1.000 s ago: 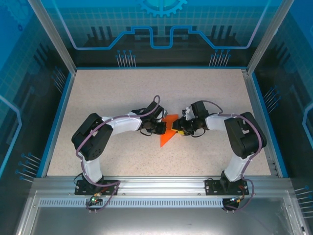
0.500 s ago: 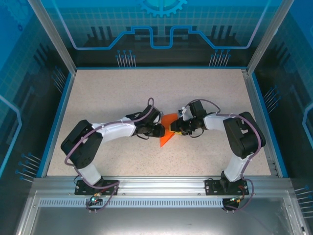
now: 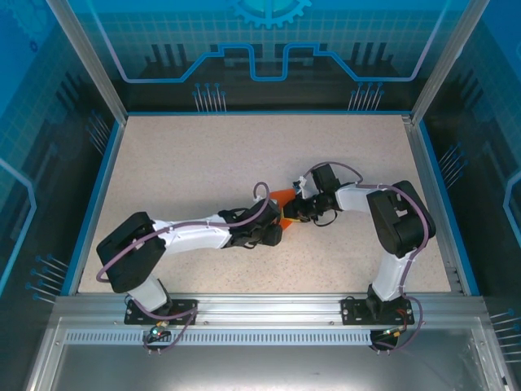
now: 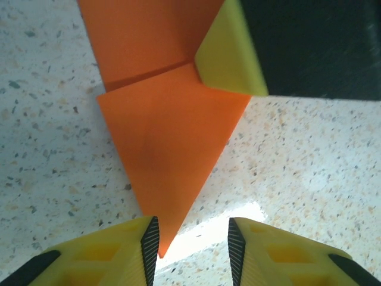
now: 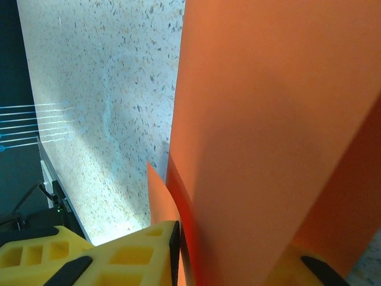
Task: Fold a paper plane with a square sheet of paper (pick it up from the middle)
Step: Fourth fold the wing at the center of the table.
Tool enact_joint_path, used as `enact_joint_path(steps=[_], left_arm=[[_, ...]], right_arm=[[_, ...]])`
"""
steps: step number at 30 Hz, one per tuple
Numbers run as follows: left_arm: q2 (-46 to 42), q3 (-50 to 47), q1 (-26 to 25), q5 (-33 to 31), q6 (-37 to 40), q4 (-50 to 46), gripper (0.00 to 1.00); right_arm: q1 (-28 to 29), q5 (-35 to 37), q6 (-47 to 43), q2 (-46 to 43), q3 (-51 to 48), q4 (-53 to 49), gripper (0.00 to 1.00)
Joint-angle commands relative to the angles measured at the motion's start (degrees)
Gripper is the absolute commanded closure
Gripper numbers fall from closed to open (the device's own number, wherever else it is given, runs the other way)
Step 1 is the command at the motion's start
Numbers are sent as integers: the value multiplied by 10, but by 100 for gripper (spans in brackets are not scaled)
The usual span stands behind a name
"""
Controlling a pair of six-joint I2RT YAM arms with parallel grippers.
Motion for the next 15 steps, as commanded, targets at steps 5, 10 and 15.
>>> enact_joint_path(steps=[5,10,15], left_arm=[[9,-18,-20,-59,-23,56,60],[23,-20,-30,-81,-34,64,59],[33,-10,-36,-85,-32,59,58]], right_arm=[[-6,-20,-8,3,6,-18,76],[-11,-16,-8,-13,6,-24,76],[-18,-16,-10,-10,9,-33,76]])
